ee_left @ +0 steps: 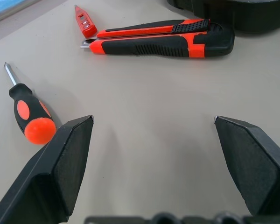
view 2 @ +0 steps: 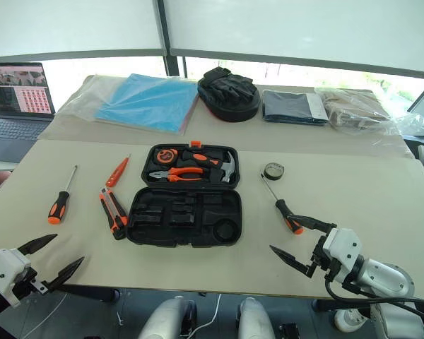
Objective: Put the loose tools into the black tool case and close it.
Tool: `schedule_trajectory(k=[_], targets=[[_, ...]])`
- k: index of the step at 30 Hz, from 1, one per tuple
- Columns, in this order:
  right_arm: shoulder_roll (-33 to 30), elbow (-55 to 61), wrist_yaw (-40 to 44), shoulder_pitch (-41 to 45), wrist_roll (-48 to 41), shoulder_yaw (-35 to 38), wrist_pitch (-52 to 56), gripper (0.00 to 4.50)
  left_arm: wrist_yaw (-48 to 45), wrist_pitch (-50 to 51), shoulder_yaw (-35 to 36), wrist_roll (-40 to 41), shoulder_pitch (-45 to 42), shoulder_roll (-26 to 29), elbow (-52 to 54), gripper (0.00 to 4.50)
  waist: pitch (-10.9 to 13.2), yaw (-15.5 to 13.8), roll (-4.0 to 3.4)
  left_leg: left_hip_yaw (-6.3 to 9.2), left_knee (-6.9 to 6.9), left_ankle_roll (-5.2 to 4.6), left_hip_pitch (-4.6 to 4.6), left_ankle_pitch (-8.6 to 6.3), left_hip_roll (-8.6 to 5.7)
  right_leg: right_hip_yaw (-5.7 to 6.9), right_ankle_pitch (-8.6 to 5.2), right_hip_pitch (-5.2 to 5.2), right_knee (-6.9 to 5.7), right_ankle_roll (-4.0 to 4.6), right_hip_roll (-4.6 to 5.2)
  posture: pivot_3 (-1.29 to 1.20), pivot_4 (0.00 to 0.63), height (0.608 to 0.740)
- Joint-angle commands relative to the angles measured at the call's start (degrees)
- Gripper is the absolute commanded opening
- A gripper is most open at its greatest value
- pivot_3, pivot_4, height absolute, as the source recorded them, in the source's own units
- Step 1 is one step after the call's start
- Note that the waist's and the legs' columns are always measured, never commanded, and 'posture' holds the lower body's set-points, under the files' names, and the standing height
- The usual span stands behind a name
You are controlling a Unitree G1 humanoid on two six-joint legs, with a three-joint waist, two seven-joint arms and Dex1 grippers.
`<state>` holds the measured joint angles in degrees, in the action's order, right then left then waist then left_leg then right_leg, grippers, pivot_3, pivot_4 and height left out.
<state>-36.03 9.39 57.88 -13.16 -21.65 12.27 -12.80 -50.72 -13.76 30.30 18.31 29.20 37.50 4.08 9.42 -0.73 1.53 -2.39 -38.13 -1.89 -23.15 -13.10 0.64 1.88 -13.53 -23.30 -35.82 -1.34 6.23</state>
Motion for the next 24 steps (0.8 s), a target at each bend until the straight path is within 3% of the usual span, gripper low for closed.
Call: schedule_trajectory(k=[1, 4, 9, 12, 16, 20, 24], targets=[[0.4, 1.8, 2.4, 1.2, -2.0, -1.7, -1.8, 4.50, 1.9, 5.8, 3.0, 4.7, 0.5, 0.1, 2.3, 4.45, 0.0, 0.0, 0.00, 0.00, 0.00, 0.00, 0.00, 0.00, 0.00, 0.00, 0.00, 0.00, 0.00, 0.00, 0.00, 0.00, 0.150, 0.740], [3.1, 6.7, 2.9, 4.4, -6.5, -6.2, 1.8, 4.50, 7.3, 15.5, 8.7, 13.0, 1.3, -2.7, 3.4, 4.45, 0.0, 0.7, 0.10, 0.00, 0.00, -0.03, 0.01, 0.02, 0.15, -0.06, 0.03, -0.02, 0.00, 0.00, 0.00, 0.00, 0.150, 0.740], [10.2, 13.0, -2.9, 8.7, -8.5, -10.2, 3.4, 4.50, 18.1, 25.4, 14.8, 18.3, 4.6, -9.4, 6.5, 4.45, 0.0, 1.2, 0.06, 0.01, 0.00, 0.06, 0.07, -0.04, 0.28, -0.13, 0.21, -0.10, -0.06, -0.23, 0.01, 0.00, 0.150, 0.740], [12.4, 13.8, -2.7, 9.5, -8.6, -11.8, 2.3, 4.50, 21.2, 32.3, 16.2, 22.1, 5.8, -10.4, 8.6, 4.45, -0.1, 0.6, 0.26, 0.01, 0.00, 0.09, 0.02, -0.06, 0.22, -0.02, 0.20, -0.13, -0.04, -0.22, -0.04, 0.00, 0.150, 0.740], [13.0, 13.3, -0.6, 10.3, -9.8, -12.9, 1.6, 4.50, 23.1, 43.0, 17.3, 25.9, 6.1, -5.7, 11.1, 4.45, -0.1, -0.2, 0.35, 0.00, -0.02, 0.52, -0.01, -0.30, 0.16, 0.11, 0.16, -0.43, -0.02, -0.13, -0.02, 0.00, 0.150, 0.740], [12.7, 12.8, -0.1, 11.7, -9.7, -12.8, 1.7, 4.50, 25.5, 53.5, 20.9, 34.3, -0.9, 3.6, 12.5, 4.45, -0.1, -0.3, 0.37, 0.00, -0.05, 0.56, -0.02, -0.29, 0.17, 0.16, 0.04, -0.44, -0.10, 0.19, -0.08, 0.00, 0.150, 0.740], [13.0, 12.3, -0.6, 12.7, -9.2, -13.3, 1.9, 4.50, 29.6, 65.2, 16.6, 34.7, -11.0, 14.2, 7.2, 4.45, -0.2, -0.1, 0.40, 0.01, -0.11, 0.63, 0.03, -0.22, 0.19, 0.22, 0.18, -0.42, -0.27, 0.15, -0.26, 0.00, 0.150, 0.740]])
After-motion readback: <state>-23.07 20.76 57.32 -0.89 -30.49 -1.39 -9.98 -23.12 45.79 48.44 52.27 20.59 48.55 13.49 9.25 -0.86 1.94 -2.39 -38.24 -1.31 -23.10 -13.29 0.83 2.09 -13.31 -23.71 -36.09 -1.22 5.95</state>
